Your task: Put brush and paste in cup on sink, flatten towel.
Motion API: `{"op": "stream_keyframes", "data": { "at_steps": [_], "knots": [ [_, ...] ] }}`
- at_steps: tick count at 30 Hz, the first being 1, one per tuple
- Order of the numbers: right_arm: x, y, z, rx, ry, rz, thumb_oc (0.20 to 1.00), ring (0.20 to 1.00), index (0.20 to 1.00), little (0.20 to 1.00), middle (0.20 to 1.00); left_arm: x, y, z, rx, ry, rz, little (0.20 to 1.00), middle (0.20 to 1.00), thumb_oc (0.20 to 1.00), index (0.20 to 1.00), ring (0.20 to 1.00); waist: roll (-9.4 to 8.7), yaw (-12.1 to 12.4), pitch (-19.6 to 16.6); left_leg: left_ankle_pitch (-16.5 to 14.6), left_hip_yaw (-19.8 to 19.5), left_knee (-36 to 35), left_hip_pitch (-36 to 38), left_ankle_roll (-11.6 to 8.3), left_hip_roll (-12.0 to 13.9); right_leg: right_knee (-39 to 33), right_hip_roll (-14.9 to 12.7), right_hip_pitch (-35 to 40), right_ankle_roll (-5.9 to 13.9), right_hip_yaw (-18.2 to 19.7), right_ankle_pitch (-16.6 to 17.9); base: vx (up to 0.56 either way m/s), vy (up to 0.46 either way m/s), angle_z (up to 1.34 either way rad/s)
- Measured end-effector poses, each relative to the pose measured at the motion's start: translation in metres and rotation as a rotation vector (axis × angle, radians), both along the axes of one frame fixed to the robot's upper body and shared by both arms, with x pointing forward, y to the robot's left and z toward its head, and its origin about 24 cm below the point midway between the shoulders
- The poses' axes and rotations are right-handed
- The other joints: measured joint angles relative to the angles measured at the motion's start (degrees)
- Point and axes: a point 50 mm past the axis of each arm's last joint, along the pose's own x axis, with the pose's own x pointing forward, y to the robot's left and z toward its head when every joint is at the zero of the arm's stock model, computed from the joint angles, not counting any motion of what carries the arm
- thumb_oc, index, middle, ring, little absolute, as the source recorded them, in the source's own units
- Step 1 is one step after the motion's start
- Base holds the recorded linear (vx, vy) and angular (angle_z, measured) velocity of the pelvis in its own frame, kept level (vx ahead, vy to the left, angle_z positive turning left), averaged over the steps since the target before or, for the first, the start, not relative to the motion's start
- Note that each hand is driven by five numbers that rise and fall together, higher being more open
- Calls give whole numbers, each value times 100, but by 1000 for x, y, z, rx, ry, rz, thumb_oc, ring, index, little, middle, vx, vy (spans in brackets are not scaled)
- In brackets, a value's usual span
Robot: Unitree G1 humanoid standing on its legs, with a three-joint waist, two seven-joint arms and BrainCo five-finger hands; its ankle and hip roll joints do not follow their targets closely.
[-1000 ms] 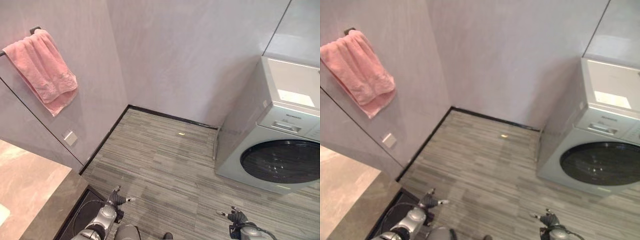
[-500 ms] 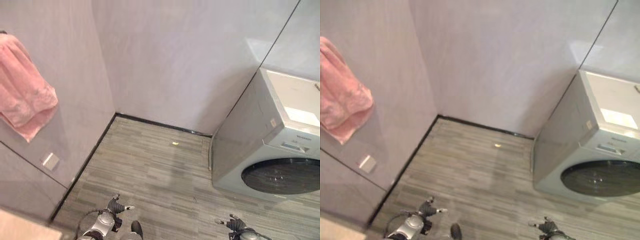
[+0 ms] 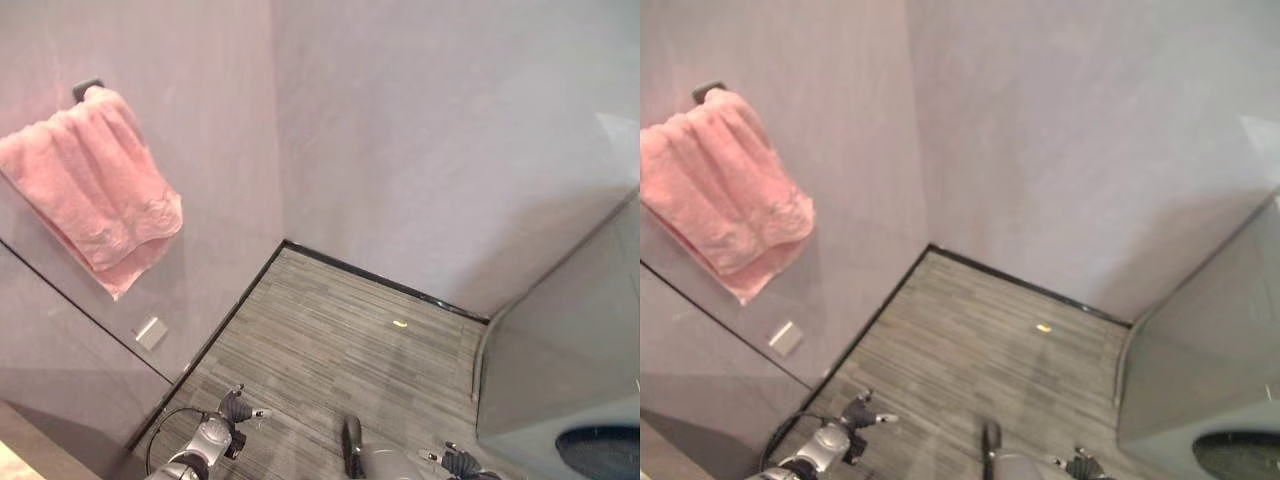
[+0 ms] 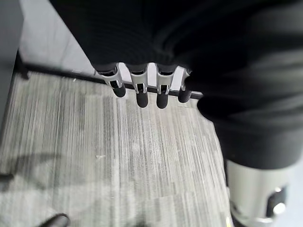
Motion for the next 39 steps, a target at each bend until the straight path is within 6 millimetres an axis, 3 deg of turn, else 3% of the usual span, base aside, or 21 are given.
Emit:
{"op": "stream_keyframes", "data": {
  "at_steps": [3, 5, 6, 7, 9, 10, 11, 13, 15, 18, 20, 22, 25, 28, 29, 30, 32, 34, 35, 36, 39],
  "knots": [
    [-24, -3, -4, -5, 66, -24, 1000, 1000, 1000, 1000, 1000, -20, 3, -9, 3, 64, 7, 1000, 1000, 1000, 1000, 1000, -218, -111, -147, -248, -597, 122, 314, -161, 88, 121, 89, 404, -203, 283, 353, 371, -131, 131],
    [-39, -13, -3, -32, 119, -51, 1000, 1000, 1000, 1000, 1000, -32, 2, -14, 1, 105, 0, 1000, 1000, 1000, 1000, 1000, -50, -87, -271, -478, -536, 433, 450, -499, 388, 106, 319, 715, -787, -1, 655, 344, -142, 114],
    [-31, -17, -2, -40, 103, -51, 1000, 1000, 1000, 1000, 1000, -35, 4, -15, 3, 111, 4, 1000, 1000, 1000, 1000, 1000, 21, -8, -278, -463, -403, 575, 396, -585, 490, 90, 381, 808, -874, -45, 625, 273, -144, 44],
    [-14, -20, 2, -49, 61, -37, 1000, 1000, 1000, 1000, 1000, -35, 9, -14, 15, 114, 11, 1000, 1000, 1000, 1000, 1000, 22, 48, -293, -518, -455, 1410, -54, -844, 546, -216, 327, 1034, -922, -252, 622, 248, -167, 65],
    [-7, -21, 3, -54, 42, -23, 1000, 1000, 1000, 1000, 1000, -25, 9, -10, 16, 87, 13, 1000, 1000, 1000, 1000, 1000, -103, 83, -259, -458, -396, 2670, -684, -1242, 459, -506, 188, 1321, -1073, -479, 678, 203, -192, 94],
    [9, -19, 7, -61, 1, 56, 1000, 1000, 1000, 1000, 1000, -15, 7, -6, 5, 51, 17, 1000, 1000, 1000, 1000, 1000, -176, 162, -212, -132, -262, 3839, -1319, -1670, 584, -572, 174, 1509, -1252, -721, 498, 189, -203, 92],
    [14, -15, 8, -59, -16, 103, 1000, 1000, 1000, 1000, 1000, -6, 6, -2, 3, 19, 18, 1000, 1000, 1000, 1000, 1000, -240, 188, -143, 186, -52, 4586, -1763, -1773, 691, -650, 171, 1629, -1344, -862, 443, 130, -132, 81],
    [36, -1, 12, -24, -101, 158, 1000, 1000, 1000, 1000, 1000, 6, 13, 6, 3, -45, 46, 1000, 1000, 1000, 1000, 1000, -388, 226, 1, 185, 716, 4889, -2267, -1558, 1062, -749, 142, 1841, -1330, -1034, 217, 192, -48, 57],
    [45, 9, 13, 2, -143, 178, 1000, 1000, 1000, 1000, 1000, 24, 17, 18, 7, -125, 61, 1000, 1000, 1000, 1000, 1000, -530, 210, 214, 166, 1583, 3882, -2434, -1474, 1321, -902, 128, 1996, -1307, -1177, 155, 299, 55, 62],
    [42, 10, 12, 1, -134, 201, 1000, 1000, 1000, 1000, 1000, 29, 17, 22, -4, -156, 79, 1000, 1000, 1000, 1000, 1000, -339, 71, 326, 429, 1745, 2103, -2525, -1289, 1285, -1101, 242, 2198, -1267, -1522, 182, 314, 159, 42],
    [38, 11, 11, -4, -120, 234, 1000, 1000, 1000, 1000, 1000, 19, 26, 17, 11, -127, 117, 1000, 1000, 1000, 1000, 1000, -153, 87, 301, 801, 1535, 777, -2366, -1356, 1193, -1129, 383, 2253, -1125, -1442, 19, 384, 223, -8],
    [33, 14, 8, -9, -87, 278, 1000, 1000, 1000, 1000, 1000, 13, 35, 15, 33, -107, 165, 1000, 1000, 1000, 1000, 1000, -134, 116, 326, 1160, 1414, 79, -2339, -1327, 1281, -1128, 436, 2372, -1110, -1370, -43, 408, 232, -16],
    [28, 10, 7, -22, -62, 309, 1000, 1000, 1000, 1000, 1000, 4, 39, 12, 40, -88, 188, 1000, 1000, 1000, 1000, 1000, -156, 160, 354, 1504, 1756, 225, -2299, -1232, 1543, -1129, 356, 2827, -1002, -1317, -279, 440, 319, -19],
    [25, 8, 6, -26, -43, 307, 1000, 1000, 1000, 1000, 1000, -3, 40, 9, 43, -71, 194, 1000, 1000, 1000, 1000, 1000, -188, 264, 179, 1468, 1780, 525, -2143, -1173, 1325, -1116, 40, 3150, -677, -1179, -567, 369, 373, -25],
    [21, 8, 5, -24, -33, 303, 1000, 1000, 1000, 1000, 1000, -4, 41, 9, 44, -68, 197, 1000, 1000, 1000, 1000, 1000, -189, 252, 134, 1498, 1766, 641, -2113, -963, 1208, -932, -67, 3181, -607, -1164, -665, 300, 402, -9],
    [17, 13, 4, -5, -35, 290, 1000, 1000, 1000, 1000, 1000, -4, 41, 9, 41, -73, 200, 1000, 1000, 1000, 1000, 1000, -102, 233, 74, 1277, 1765, 549, -1856, -708, 1098, 129, -294, 2865, -539, -1184, -799, 284, 413, 10],
    [15, 22, 2, 24, -45, 274, 1000, 1000, 1000, 1000, 1000, -7, 48, 9, 57, -71, 208, 1000, 1000, 1000, 1000, 1000, -120, 248, -16, 1123, 1771, 425, -1500, -500, 781, 1474, -602, 2429, -472, -1073, -742, 304, 462, 24],
    [22, 23, 5, 31, -79, 261, 1000, 1000, 1000, 1000, 1000, -14, 52, 8, 68, -58, 210, 1000, 1000, 1000, 1000, 1000, -118, 228, -75, 932, 1756, 273, -1249, -235, 435, 3090, -975, 1676, -484, -930, -447, 243, 318, 29],
    [27, 24, 7, 37, -102, 253, 1000, 1000, 1000, 1000, 1000, -16, 53, 8, 70, -59, 196, 1000, 1000, 1000, 1000, 1000, -79, 233, -116, 822, 1629, 153, -1133, -106, 244, 3646, -1003, 1387, -288, -669, -438, 178, 187, 49],
    [29, 26, 8, 45, -116, 249, 1000, 1000, 1000, 1000, 1000, -14, 54, 9, 75, -65, 187, 1000, 1000, 1000, 1000, 1000, -87, 204, -141, 876, 1568, 136, -1113, -181, 206, 3647, -881, 1323, -131, -409, -539, 185, 195, 52],
    [58, 31, 20, 53, -228, 278, 1000, 1000, 1000, 1000, 1000, -15, 57, 10, 91, -59, 175, 1000, 1000, 1000, 1000, 1000, 206, 268, 9, 745, 1284, -20, -912, 7, 182, 3007, -312, 929, -173, -213, -1035, 241, 160, 38]
  ]
}}
